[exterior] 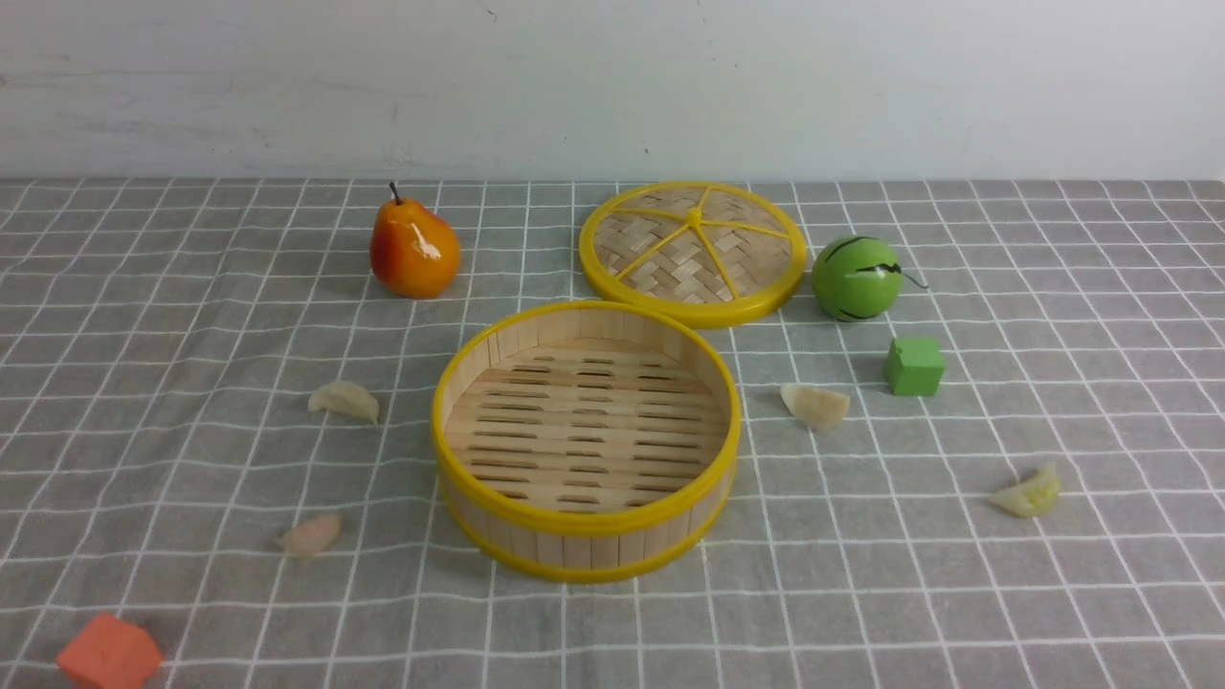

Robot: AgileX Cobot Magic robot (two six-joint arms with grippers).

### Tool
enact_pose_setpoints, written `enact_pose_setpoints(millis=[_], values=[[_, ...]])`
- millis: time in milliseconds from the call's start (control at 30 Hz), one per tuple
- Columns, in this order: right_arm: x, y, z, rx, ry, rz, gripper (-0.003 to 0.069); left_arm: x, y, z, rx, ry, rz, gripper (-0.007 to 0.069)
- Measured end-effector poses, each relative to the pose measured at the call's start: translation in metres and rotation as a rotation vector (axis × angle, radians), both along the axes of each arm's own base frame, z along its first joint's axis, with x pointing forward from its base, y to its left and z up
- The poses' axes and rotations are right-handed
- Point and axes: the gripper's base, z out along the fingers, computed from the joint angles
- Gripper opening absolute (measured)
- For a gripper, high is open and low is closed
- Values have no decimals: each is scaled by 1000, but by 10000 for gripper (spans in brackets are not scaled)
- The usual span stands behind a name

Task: Put the dumplings into the steamer on the table with the grey tablecloth.
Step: 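Reach for and grasp a dumpling on the table with the left gripper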

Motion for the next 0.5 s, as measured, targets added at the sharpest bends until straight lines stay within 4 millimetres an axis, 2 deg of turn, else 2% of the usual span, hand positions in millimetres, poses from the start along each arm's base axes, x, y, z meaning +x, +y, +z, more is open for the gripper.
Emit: enact_pose_setpoints(millis=[500], values=[[0, 0, 0, 0, 0, 0, 240, 0, 0, 1, 13, -11, 1, 109]])
